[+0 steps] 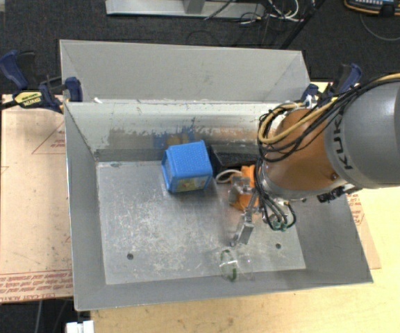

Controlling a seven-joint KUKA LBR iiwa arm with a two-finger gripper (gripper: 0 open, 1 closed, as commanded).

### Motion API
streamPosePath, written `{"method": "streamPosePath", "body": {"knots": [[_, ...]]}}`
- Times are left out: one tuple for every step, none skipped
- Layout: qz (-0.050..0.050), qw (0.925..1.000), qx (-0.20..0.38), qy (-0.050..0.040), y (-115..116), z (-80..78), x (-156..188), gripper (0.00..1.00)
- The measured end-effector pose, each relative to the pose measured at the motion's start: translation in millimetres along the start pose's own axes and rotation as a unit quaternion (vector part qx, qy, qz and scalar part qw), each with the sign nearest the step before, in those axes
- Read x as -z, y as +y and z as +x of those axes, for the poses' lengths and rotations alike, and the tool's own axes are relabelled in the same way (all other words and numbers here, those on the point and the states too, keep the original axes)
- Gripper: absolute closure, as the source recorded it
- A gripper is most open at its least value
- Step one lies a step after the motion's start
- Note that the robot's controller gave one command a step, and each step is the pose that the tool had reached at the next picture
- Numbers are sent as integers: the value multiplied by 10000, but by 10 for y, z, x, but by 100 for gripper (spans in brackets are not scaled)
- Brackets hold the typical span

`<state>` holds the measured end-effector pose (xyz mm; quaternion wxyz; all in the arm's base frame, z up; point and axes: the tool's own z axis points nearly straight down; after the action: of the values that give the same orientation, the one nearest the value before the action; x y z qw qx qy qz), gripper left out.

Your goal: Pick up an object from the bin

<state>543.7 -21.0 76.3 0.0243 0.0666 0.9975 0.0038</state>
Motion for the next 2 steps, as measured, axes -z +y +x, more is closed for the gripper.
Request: {"method": "streamPosePath", "body": {"knots": [[21, 9991, 404, 155, -50, -273, -68, 0], [8, 9992, 384, 53, 62, -721, 130, 0]]}}
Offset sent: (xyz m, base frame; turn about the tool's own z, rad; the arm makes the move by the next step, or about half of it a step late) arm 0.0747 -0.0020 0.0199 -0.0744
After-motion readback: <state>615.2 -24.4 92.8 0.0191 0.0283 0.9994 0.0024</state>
